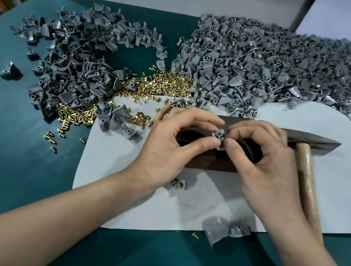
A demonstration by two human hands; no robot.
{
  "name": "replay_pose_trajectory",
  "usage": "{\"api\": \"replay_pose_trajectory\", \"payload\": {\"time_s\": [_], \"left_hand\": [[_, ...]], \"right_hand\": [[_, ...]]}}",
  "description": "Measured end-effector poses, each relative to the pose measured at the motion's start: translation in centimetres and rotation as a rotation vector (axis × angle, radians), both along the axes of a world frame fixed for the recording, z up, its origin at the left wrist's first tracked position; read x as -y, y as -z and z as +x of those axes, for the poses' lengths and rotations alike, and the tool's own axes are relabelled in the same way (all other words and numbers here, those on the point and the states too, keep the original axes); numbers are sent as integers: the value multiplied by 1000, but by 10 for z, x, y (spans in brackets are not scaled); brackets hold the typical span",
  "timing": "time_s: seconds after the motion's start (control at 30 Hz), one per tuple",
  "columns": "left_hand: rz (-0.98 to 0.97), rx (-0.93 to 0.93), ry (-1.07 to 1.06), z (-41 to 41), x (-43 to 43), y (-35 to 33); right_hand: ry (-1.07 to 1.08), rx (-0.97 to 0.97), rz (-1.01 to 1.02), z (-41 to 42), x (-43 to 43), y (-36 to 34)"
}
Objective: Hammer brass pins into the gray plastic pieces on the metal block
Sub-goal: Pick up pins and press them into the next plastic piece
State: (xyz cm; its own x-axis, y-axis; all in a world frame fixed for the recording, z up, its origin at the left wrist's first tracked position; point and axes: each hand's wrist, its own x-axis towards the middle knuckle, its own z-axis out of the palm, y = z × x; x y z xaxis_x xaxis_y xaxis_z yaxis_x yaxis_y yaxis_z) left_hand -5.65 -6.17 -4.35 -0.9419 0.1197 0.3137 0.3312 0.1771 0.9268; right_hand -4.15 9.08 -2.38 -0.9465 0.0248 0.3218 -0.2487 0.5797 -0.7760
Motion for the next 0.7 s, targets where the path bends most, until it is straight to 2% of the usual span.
{"api": "replay_pose_trajectory", "payload": {"time_s": [0.7], "left_hand": [[-20,64,31,-3,3,4]], "right_hand": [[-30,-27,63,5,-2,-2]]}}
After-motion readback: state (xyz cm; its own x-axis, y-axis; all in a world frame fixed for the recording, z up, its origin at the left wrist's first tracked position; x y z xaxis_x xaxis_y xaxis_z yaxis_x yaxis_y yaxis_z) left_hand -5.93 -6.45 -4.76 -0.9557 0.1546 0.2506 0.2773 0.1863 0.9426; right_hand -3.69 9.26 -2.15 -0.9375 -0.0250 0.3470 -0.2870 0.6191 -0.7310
